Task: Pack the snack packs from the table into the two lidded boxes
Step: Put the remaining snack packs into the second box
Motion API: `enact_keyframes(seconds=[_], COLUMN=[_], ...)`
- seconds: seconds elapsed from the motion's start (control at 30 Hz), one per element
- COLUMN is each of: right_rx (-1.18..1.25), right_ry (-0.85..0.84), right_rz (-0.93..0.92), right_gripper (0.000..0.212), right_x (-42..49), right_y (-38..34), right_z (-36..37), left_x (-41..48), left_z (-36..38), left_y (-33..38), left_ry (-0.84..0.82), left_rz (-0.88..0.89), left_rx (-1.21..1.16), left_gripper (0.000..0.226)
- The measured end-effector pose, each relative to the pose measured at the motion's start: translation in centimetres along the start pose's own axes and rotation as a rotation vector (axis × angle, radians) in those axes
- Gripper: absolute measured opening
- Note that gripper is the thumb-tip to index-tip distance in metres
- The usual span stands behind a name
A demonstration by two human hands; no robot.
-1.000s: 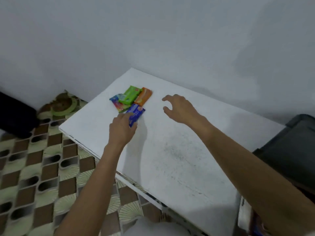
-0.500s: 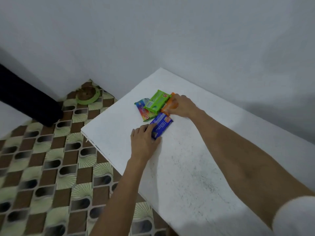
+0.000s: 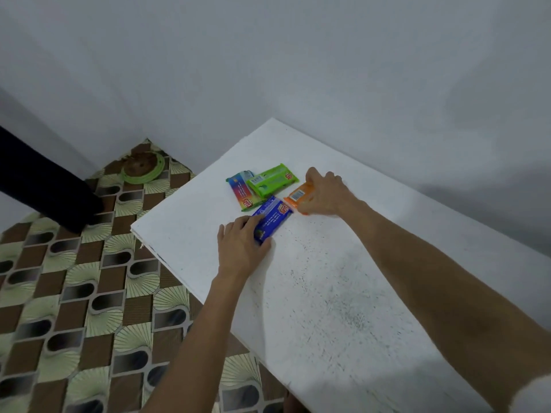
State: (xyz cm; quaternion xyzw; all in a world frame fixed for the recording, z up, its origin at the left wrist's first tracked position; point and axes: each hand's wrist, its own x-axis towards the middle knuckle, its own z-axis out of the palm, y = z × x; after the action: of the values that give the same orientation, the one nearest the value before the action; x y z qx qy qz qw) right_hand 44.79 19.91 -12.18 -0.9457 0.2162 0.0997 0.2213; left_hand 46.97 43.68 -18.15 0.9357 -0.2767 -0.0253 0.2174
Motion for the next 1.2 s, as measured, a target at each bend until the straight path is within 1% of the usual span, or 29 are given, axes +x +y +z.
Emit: enact_keyframes(seconds=[0.03, 0.1, 0.17, 0.23, 0.3, 0.37, 0.43, 0.47, 0.57, 0.67, 0.7, 0.8, 0.87, 0.97, 1.07, 1.13, 1.2], right_rx=[0.06, 0.283, 0.608, 0.99, 1.329, 1.59, 1.757, 1.796, 1.774, 1.662, 1.608, 1.343, 1.213, 1.154, 1.003, 0.969, 0.93], right_ry=[0.0, -0.004, -0.024, -0.114, -0.212, -0.238, -0.241, -0.229, -0.127, 0.071, 0.158, 0.41, 0.513, 0.619, 0.708, 0.722, 0.689], right_rz=[0.038, 0.107, 0.12, 0.12, 0.128, 0.132, 0.114, 0.108, 0.09, 0.136, 0.148, 0.13, 0.149, 0.215, 0.294, 0.328, 0.342], right_gripper=[0.063, 0.055, 0.041, 0.029, 0.033, 0.044, 0.052, 0.053, 0.049, 0.046, 0.046, 0.027, 0.024, 0.02, 0.016, 0.016, 0.017], right_x=[-1.1, -3.4, -6.1, -8.7, -11.7, -14.6, -17.6, -19.1, -23.4, -27.9, -29.4, -34.0, -37.4, -42.4, -46.7, -49.4, -51.9], right_y=[0.5, 1.7, 2.9, 3.7, 4.8, 5.9, 6.5, 6.8, 7.9, 9.1, 9.6, 11.2, 11.9, 12.3, 12.9, 13.3, 13.6], right_z=[-0.5, -1.4, -2.4, -3.2, -3.6, -3.8, -3.9, -4.0, -4.8, -5.7, -5.8, -5.9, -5.6, -5.1, -4.3, -3.5, -2.6], left_x=[0.0, -0.4, -1.1, -1.8, -2.4, -2.9, -3.6, -4.1, -5.6, -7.3, -8.0, -10.1, -11.5, -13.6, -15.7, -17.0, -18.3], left_z=[-0.2, -0.6, -1.1, -1.9, -2.6, -2.9, -2.8, -2.6, -2.4, -2.4, -2.4, -2.6, -2.7, -2.6, -2.3, -2.2, -2.2], left_y=[0.0, 0.1, 0.7, 1.4, 2.8, 4.2, 5.5, 6.2, 8.4, 10.7, 11.6, 14.5, 16.4, 19.0, 21.2, 22.7, 24.0], left_ry=[-0.002, 0.018, 0.073, 0.141, 0.18, 0.181, 0.152, 0.126, 0.049, 0.019, 0.013, -0.021, -0.06, -0.148, -0.24, -0.29, -0.332], left_rz=[0.0, 0.016, 0.053, 0.09, 0.118, 0.129, 0.158, 0.171, 0.208, 0.307, 0.34, 0.432, 0.491, 0.579, 0.653, 0.683, 0.719], left_rx=[-0.009, -0.051, -0.098, -0.185, -0.324, -0.473, -0.594, -0.642, -0.699, -0.678, -0.678, -0.69, -0.694, -0.704, -0.704, -0.702, -0.696], left_gripper=[0.061, 0.062, 0.065, 0.066, 0.067, 0.068, 0.071, 0.072, 0.069, 0.062, 0.06, 0.055, 0.054, 0.051, 0.048, 0.047, 0.047])
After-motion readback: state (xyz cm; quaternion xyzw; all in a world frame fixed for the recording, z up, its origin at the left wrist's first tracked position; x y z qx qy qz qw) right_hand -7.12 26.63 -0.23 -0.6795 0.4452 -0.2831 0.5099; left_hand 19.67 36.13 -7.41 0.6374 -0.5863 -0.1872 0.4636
